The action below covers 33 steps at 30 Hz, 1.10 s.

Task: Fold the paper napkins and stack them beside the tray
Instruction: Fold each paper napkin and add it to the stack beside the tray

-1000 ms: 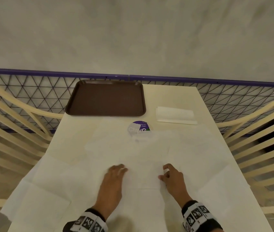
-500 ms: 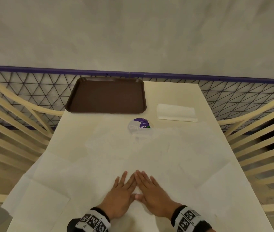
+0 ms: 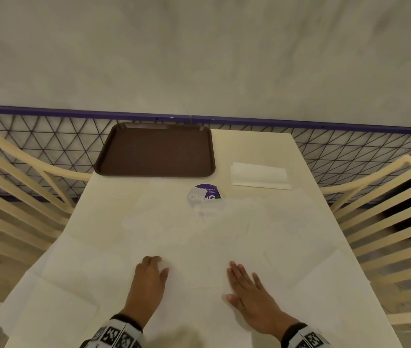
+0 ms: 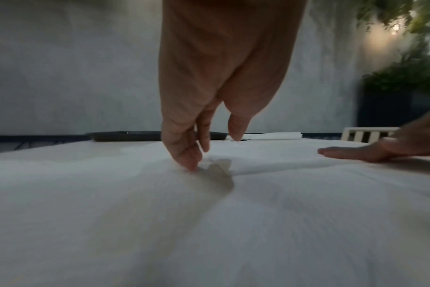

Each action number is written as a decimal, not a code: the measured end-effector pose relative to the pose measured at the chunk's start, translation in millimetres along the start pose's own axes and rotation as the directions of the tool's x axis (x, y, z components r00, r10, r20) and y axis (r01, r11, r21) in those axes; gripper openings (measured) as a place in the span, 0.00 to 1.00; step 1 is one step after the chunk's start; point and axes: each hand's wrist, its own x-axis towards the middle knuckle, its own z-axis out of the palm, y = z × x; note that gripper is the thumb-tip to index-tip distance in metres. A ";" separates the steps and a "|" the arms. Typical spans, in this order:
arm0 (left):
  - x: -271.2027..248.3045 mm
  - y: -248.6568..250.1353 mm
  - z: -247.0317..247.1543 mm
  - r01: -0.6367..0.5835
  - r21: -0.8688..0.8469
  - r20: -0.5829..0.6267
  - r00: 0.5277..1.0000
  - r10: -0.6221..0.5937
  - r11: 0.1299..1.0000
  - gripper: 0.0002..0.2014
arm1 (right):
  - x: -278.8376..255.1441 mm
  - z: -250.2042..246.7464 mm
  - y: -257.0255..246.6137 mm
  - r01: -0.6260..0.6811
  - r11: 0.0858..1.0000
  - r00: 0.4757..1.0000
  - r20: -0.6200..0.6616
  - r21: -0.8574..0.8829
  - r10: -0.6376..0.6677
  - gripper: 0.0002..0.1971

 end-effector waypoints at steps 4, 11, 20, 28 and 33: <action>21.8 23.6 -4.0 0.307 -0.239 0.120 0.951 -0.286 0.921 0.30 | -0.5 3.6 7.4 -0.072 0.995 0.997 -0.001 -0.075 0.072 0.40; 33.5 23.8 -16.8 0.336 -0.210 0.295 0.917 -0.267 0.918 0.12 | -1.7 6.8 11.2 -0.093 0.993 0.986 0.144 0.076 0.082 0.34; -1.6 97.2 -66.2 -0.265 -0.123 0.067 0.959 0.275 0.956 0.04 | 0.3 -69.5 -13.1 0.101 0.902 0.899 -0.427 0.419 0.098 0.43; 22.2 161.6 -97.6 -0.317 -0.312 -0.050 0.947 0.317 0.896 0.05 | 20.3 -142.2 7.5 0.079 0.578 0.986 -0.151 0.812 0.077 0.17; 72.9 177.1 -90.4 -0.152 -0.454 -0.121 0.987 0.109 0.878 0.01 | 29.3 -149.0 62.2 -0.042 0.490 0.995 -0.007 0.871 0.098 0.13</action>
